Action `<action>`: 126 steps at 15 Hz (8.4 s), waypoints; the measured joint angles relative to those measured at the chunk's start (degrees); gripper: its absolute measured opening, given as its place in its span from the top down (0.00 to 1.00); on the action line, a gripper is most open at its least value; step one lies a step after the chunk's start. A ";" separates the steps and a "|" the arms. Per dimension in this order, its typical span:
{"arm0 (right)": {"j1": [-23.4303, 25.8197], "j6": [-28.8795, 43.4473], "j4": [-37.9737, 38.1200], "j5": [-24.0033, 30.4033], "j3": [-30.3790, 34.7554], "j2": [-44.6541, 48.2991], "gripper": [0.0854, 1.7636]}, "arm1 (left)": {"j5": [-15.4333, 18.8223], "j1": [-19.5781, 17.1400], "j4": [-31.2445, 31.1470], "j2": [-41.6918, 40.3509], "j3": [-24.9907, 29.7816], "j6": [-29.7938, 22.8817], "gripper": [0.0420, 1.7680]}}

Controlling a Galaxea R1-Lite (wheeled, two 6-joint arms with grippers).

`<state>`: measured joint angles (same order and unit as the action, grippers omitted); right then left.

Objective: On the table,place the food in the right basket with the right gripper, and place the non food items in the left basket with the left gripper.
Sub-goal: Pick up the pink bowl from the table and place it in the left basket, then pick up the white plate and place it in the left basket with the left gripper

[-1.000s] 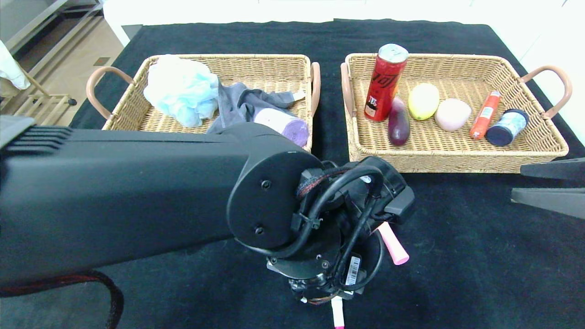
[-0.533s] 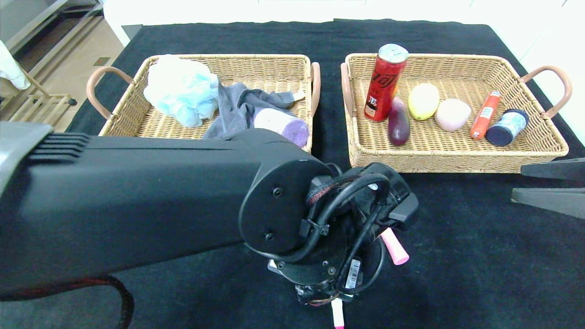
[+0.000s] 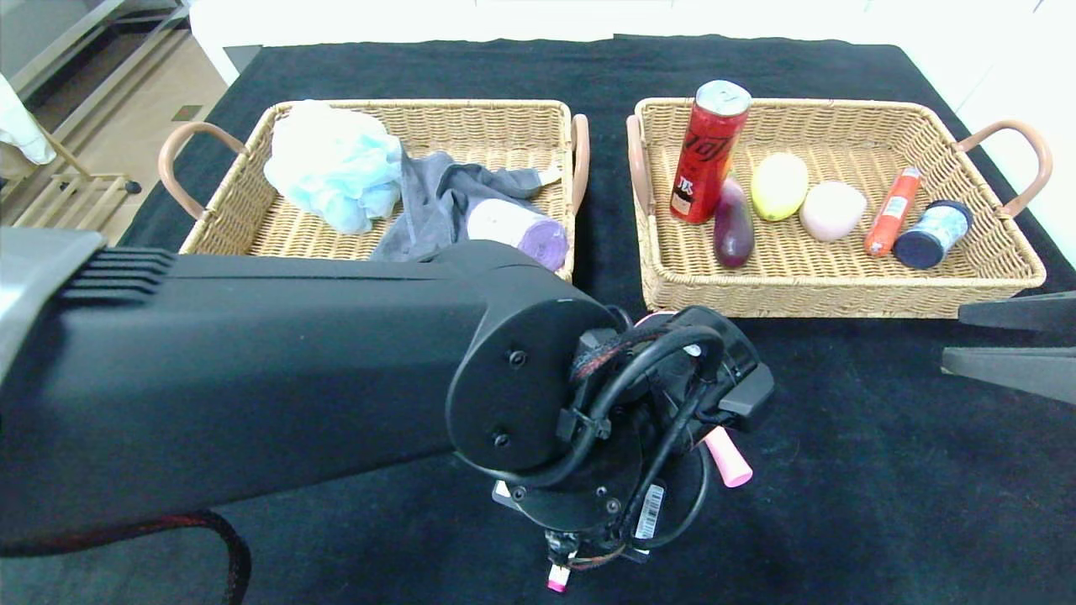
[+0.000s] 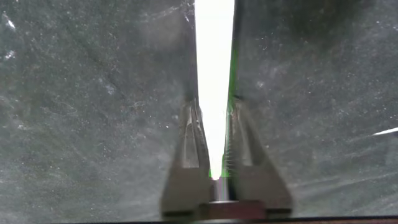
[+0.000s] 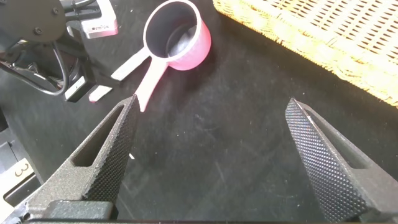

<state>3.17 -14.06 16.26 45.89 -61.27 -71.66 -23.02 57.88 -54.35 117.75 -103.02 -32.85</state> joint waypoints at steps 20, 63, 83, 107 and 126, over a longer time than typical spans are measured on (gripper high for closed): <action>-0.01 0.02 -0.01 -0.02 0.00 0.02 0.03 | -0.33 -0.02 0.00 -7.44 -0.09 0.11 0.87; -0.04 -0.07 0.00 0.00 0.28 0.55 0.03 | 26.84 -43.28 34.26 -13.73 -6.49 26.51 0.40; -0.11 -0.18 0.00 -0.02 0.39 0.44 0.03 | 23.31 -39.56 30.65 -18.21 -4.63 26.36 0.06; -0.01 -0.29 -0.09 -0.11 0.27 0.30 0.03 | 7.97 -11.19 12.37 -13.78 -3.62 15.17 0.03; -0.01 -0.18 -0.06 -0.02 0.20 0.62 0.03 | 3.84 -9.40 16.15 0.09 -9.83 14.45 0.03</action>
<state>3.16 -14.24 16.20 45.86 -61.07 -71.03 -19.18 48.48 -38.19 117.83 -112.85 -18.41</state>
